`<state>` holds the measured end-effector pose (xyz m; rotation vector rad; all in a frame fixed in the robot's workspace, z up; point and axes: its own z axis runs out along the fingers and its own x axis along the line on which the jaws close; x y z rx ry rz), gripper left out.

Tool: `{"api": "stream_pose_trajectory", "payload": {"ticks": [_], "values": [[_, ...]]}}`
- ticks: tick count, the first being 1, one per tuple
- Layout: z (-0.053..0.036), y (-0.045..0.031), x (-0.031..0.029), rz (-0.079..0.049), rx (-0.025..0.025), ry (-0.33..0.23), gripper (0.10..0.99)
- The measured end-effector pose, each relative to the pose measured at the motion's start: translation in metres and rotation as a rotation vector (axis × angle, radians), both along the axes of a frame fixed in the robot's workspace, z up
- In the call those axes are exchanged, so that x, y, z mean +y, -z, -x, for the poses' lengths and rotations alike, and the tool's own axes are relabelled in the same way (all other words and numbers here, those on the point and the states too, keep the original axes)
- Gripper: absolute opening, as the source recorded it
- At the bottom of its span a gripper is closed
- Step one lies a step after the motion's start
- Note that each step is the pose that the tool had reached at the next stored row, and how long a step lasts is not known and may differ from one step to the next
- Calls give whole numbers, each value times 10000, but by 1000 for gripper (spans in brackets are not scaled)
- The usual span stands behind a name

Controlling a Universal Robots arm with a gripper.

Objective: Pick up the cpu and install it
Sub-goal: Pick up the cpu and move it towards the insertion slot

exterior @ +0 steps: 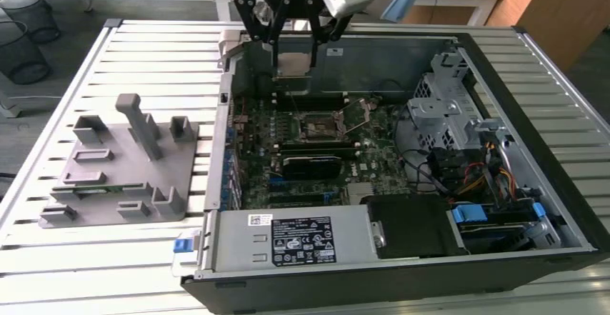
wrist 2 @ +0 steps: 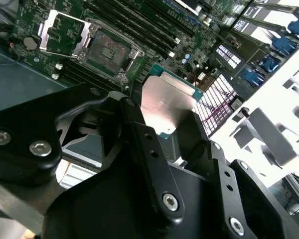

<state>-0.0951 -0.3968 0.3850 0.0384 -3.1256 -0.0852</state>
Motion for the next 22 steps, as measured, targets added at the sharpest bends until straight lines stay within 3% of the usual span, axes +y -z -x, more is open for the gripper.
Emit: {"api": "stream_pose_trajectory", "payload": {"ticks": [22], "values": [[-389, 20, 24, -1, -1, 0, 529]]}}
